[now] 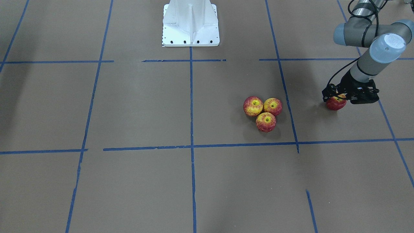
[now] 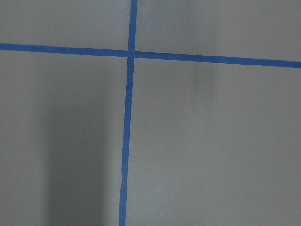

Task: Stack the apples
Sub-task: 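Lower the left gripper onto the lone red-yellow apple and close it, then lift the apple with the left gripper and carry it over the three-apple cluster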

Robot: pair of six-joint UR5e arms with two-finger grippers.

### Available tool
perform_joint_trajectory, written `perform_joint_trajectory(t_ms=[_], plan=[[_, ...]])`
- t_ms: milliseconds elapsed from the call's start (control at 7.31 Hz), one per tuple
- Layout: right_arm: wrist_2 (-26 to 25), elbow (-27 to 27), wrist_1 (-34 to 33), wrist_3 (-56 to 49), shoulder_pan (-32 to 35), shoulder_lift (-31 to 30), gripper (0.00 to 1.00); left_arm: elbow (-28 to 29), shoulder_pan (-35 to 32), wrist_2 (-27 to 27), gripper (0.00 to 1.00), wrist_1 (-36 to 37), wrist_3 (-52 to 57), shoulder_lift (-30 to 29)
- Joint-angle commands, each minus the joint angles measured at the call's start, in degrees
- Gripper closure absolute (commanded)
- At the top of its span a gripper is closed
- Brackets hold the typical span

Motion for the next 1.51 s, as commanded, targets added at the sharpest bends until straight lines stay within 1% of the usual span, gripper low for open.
perform_joint_trajectory(t_ms=[0, 137, 411, 547, 684, 821, 958, 1095, 1232, 1368], plan=[[0.0, 0.0, 0.0, 0.0, 0.0, 0.0, 0.0, 0.68, 0.38, 1.71, 0.01, 0.05, 0.05, -0.17], [0.0, 0.0, 0.0, 0.0, 0.0, 0.0, 0.0, 0.59, 0.38, 2.77, 0.16, 0.05, 0.31, -0.34], [0.0, 0.0, 0.0, 0.0, 0.0, 0.0, 0.0, -0.19, 0.38, 2.87, 0.97, 0.14, 0.32, -0.08], [0.0, 0.0, 0.0, 0.0, 0.0, 0.0, 0.0, -2.81, -0.22, 2.87, 1.0, 0.14, -0.12, 0.44], [0.0, 0.0, 0.0, 0.0, 0.0, 0.0, 0.0, -7.01, -0.84, 2.78, 1.0, 0.49, -0.47, 0.62], [0.0, 0.0, 0.0, 0.0, 0.0, 0.0, 0.0, -8.19, -0.32, 2.69, 1.0, 1.45, -3.96, -1.11], [0.0, 0.0, 0.0, 0.0, 0.0, 0.0, 0.0, -8.11, -0.23, 2.6, 1.0, 2.76, -10.43, -6.18], [0.0, 0.0, 0.0, 0.0, 0.0, 0.0, 0.0, -8.89, -0.06, 2.43, 1.0, 6.95, -13.37, -10.67], [0.0, 0.0, 0.0, 0.0, 0.0, 0.0, 0.0, -8.81, 2.73, 2.51, 1.0, 11.87, -17.22, -15.76], [0.0, 0.0, 0.0, 0.0, 0.0, 0.0, 0.0, -8.73, 5.19, 2.6, 1.0, 14.35, -20.48, -19.2]])
